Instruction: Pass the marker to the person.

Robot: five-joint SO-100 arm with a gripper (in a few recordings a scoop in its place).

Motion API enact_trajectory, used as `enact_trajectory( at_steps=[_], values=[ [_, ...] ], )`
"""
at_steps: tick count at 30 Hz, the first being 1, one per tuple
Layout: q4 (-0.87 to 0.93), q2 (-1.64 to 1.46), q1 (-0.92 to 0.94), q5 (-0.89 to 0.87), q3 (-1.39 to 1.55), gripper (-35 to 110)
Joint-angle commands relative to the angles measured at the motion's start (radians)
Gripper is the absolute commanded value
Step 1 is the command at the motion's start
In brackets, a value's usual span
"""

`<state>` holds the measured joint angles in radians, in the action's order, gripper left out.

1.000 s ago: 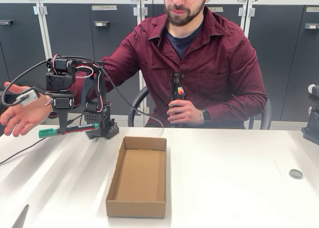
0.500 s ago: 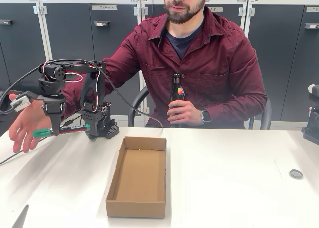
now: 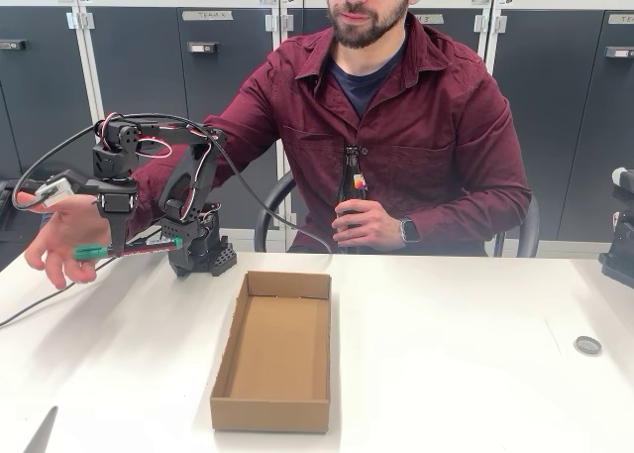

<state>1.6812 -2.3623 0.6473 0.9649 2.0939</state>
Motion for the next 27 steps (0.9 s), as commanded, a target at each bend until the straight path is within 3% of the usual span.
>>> enact_trajectory(
  at_steps=[1,14,27],
  values=[
    [0.002,-0.075,0.026,0.034,0.025,-5],
    [0.055,-0.097,0.029,0.069,0.014,-5],
    [0.057,0.043,0.035,0.021,-0.295,-5]
  ],
)
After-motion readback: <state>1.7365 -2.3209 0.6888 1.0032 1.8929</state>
